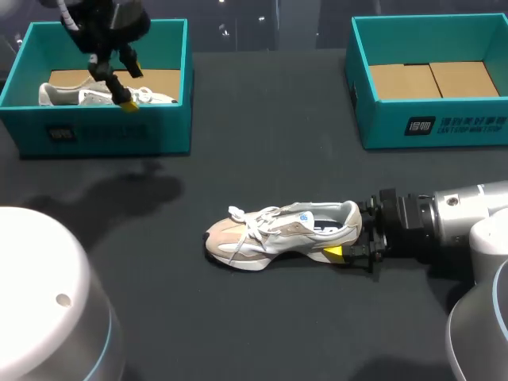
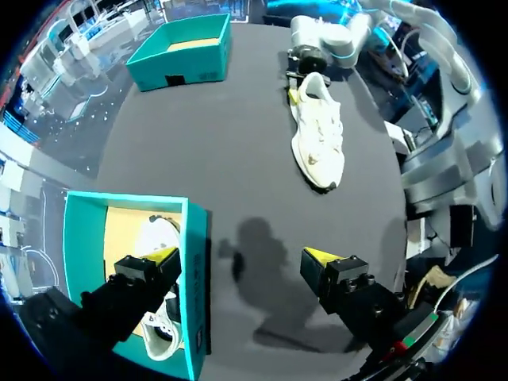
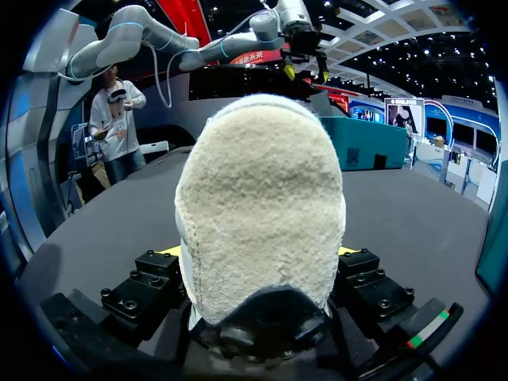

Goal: Take the shoe out of the shoebox, open the shoe tongue, remove and reinsert the insole, then place the shoe into the shoebox

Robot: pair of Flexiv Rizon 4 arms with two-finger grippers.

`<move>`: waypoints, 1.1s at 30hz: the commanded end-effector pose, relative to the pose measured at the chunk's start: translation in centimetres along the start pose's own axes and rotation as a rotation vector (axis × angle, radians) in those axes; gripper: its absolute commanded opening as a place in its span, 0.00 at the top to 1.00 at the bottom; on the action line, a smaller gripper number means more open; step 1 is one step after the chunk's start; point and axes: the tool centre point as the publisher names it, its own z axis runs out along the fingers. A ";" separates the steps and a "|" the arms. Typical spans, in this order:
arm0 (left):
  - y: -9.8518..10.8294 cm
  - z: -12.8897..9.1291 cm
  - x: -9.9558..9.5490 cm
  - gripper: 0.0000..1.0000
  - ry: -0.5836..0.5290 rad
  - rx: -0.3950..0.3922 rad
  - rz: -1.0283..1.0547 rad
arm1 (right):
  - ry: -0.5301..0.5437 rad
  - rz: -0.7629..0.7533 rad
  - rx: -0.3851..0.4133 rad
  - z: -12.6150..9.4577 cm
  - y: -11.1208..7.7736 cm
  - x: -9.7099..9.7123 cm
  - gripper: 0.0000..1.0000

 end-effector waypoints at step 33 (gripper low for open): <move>-5.0 0.7 6.9 0.00 0.048 0.074 -0.918 | 0.000 0.000 0.003 0.0 0.0 0.1 1.00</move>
